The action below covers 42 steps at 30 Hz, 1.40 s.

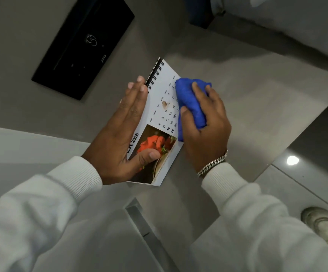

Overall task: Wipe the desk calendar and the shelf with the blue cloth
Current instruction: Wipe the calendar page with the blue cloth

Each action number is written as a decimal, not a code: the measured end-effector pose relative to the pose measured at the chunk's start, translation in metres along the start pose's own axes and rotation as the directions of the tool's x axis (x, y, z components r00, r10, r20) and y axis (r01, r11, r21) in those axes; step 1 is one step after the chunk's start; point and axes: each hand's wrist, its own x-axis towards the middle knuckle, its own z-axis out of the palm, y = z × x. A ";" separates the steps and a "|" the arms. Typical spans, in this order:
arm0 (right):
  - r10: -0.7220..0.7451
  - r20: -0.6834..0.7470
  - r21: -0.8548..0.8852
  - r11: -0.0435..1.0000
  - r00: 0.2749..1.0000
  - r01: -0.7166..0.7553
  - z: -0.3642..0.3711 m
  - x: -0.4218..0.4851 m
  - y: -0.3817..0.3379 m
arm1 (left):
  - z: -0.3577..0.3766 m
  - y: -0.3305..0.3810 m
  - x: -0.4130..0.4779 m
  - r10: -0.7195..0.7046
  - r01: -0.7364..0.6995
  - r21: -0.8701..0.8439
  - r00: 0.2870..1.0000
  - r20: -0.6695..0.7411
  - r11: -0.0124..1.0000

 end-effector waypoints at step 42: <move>-0.194 0.252 -0.093 0.970 0.948 0.224 -0.001 -0.029 0.001 | -0.002 0.005 0.001 -0.007 0.003 0.164 1.000 0.020 0.986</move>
